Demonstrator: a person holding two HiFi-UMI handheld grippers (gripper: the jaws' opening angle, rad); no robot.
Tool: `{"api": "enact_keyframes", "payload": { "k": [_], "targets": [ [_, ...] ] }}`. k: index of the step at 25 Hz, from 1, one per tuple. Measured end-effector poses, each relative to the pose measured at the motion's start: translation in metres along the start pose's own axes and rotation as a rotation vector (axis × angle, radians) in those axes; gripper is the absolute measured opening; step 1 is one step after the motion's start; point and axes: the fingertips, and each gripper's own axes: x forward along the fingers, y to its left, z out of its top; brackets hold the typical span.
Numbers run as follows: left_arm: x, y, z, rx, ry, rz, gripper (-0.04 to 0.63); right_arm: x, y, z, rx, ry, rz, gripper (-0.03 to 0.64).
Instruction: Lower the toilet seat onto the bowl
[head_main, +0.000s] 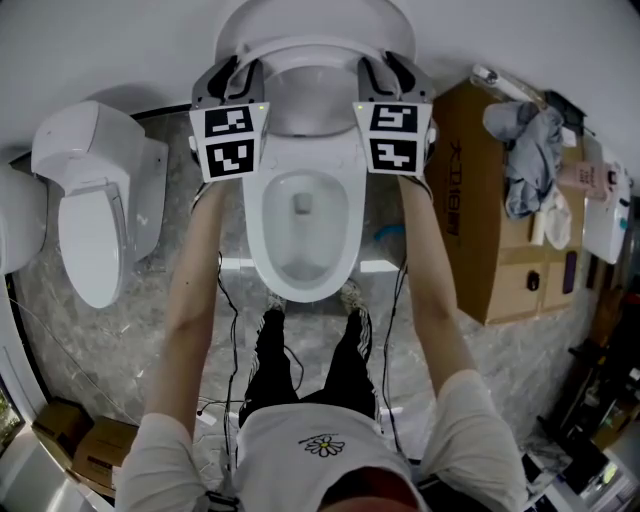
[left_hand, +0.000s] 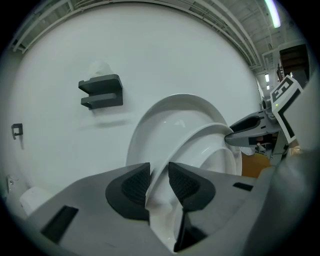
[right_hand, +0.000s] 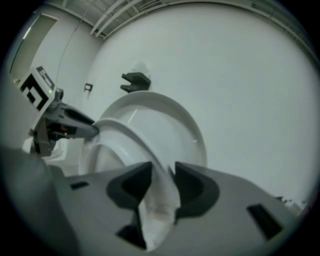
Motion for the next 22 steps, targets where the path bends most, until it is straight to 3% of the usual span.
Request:
{"api": "enact_keyframes", "payload": {
  "k": [10,15,22],
  "targets": [
    [-0.003,0.002,-0.001,0.041,-0.007,0.000,0.101,-0.003,-0.001,0.000,-0.006,-0.015,-0.027,0.140],
    [-0.007,0.000,-0.002,0.078,0.004,0.008,0.089,-0.009,-0.005,0.000,-0.009,-0.028,-0.049,0.100],
    [-0.021,-0.004,-0.007,0.063,0.010,0.004,0.089,-0.026,-0.001,-0.003,-0.062,-0.021,-0.091,0.086]
  ]
}}
